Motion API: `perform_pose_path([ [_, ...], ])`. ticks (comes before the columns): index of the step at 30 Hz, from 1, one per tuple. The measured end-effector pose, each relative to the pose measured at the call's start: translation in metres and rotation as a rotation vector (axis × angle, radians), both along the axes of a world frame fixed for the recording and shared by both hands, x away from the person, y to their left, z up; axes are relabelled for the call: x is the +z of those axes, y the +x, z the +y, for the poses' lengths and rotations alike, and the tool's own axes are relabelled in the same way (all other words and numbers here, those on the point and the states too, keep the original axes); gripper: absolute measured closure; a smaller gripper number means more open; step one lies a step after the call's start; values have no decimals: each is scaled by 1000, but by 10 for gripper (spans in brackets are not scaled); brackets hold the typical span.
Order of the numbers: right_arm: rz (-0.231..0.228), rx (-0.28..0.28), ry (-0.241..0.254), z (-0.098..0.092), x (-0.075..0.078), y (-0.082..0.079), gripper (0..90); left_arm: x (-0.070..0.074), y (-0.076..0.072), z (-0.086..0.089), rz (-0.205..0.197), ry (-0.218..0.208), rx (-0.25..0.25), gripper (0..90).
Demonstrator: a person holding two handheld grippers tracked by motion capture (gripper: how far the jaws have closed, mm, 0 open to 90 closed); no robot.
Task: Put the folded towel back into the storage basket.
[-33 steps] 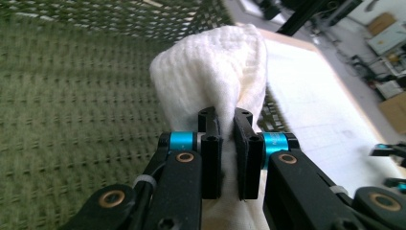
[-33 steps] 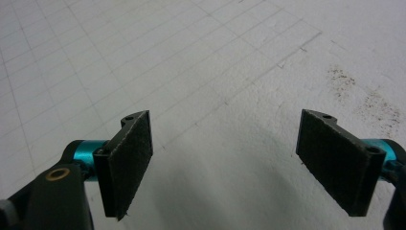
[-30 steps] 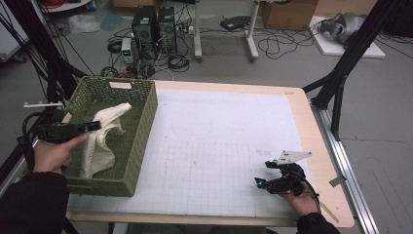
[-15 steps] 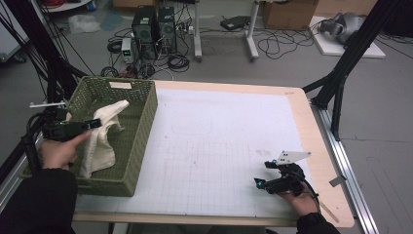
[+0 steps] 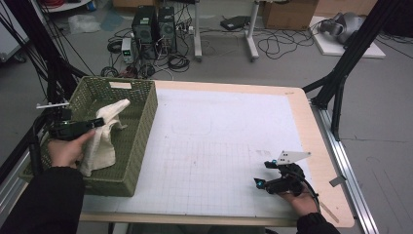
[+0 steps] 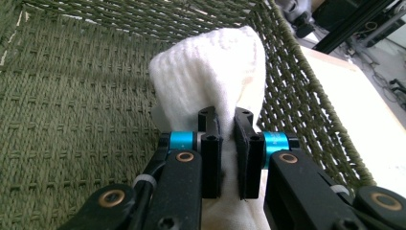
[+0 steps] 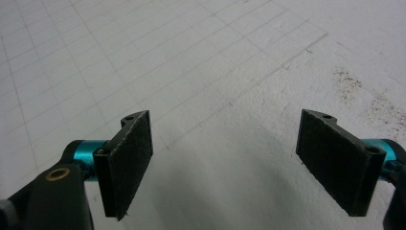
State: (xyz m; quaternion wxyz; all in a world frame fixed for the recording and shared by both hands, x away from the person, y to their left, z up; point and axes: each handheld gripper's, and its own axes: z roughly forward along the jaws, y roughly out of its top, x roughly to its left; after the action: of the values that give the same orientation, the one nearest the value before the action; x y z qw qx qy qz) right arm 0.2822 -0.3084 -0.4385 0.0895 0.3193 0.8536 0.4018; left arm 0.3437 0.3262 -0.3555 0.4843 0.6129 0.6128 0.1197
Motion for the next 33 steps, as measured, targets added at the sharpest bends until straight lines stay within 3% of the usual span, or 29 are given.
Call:
perform_pose_path([
  [22, -4, 0, 2, 0, 1, -1, 194, 3, -2, -1, -37, -30, -44, 826],
  [30, -2, -2, 5, 0, 2, -1, 194, 2, -1, -2, -8, -23, -46, 826],
  [33, -4, -2, 3, 0, 2, -1, 194, 1, 0, -3, 35, -11, -35, 826],
])
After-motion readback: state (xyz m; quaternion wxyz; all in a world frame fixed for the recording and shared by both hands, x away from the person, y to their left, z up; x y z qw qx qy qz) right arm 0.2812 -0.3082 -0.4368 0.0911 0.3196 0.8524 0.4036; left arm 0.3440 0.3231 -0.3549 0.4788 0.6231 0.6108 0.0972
